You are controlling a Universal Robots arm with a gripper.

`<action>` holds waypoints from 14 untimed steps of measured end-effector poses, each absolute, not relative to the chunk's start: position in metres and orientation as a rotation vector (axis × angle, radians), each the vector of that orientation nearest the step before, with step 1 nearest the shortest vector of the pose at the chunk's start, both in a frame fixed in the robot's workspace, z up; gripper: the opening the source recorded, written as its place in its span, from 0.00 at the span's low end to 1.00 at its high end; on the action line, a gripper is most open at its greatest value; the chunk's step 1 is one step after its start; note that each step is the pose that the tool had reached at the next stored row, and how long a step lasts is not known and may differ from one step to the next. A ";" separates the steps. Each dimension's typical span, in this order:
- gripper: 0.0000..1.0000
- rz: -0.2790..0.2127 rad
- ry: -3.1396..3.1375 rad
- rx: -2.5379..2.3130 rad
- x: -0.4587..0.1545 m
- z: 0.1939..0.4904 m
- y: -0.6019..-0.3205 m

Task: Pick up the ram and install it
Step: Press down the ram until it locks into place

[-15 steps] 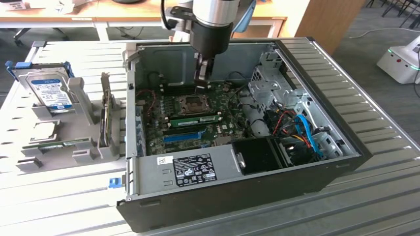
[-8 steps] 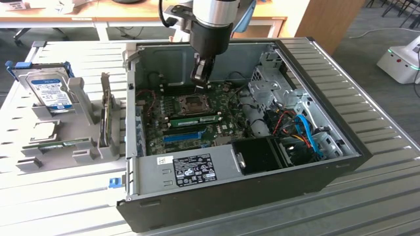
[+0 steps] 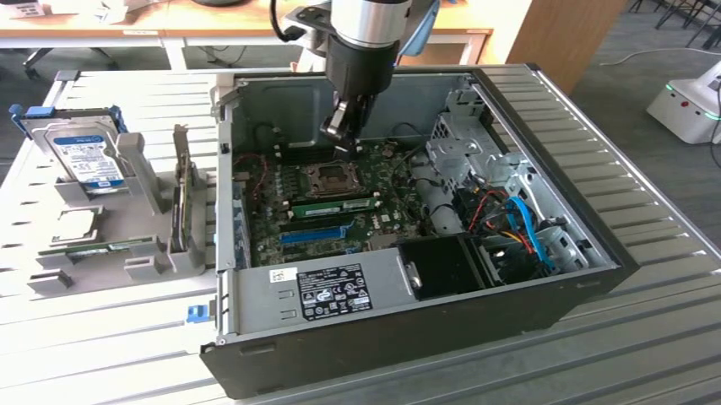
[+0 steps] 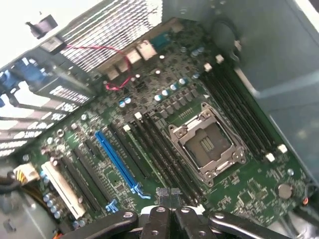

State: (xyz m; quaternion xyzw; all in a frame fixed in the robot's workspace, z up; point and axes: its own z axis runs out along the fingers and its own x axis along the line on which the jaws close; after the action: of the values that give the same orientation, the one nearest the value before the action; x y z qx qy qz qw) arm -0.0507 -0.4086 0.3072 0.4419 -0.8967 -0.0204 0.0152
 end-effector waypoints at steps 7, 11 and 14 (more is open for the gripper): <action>0.10 -0.067 -2.874 1.196 -0.051 0.307 -0.409; 0.10 -0.068 -2.917 1.092 -0.051 0.306 -0.409; 0.10 -0.069 -2.947 1.012 -0.051 0.306 -0.409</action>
State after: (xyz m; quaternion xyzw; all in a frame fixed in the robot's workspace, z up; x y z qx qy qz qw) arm -0.0507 -0.4086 0.3060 0.3246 -0.9455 -0.0222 0.0124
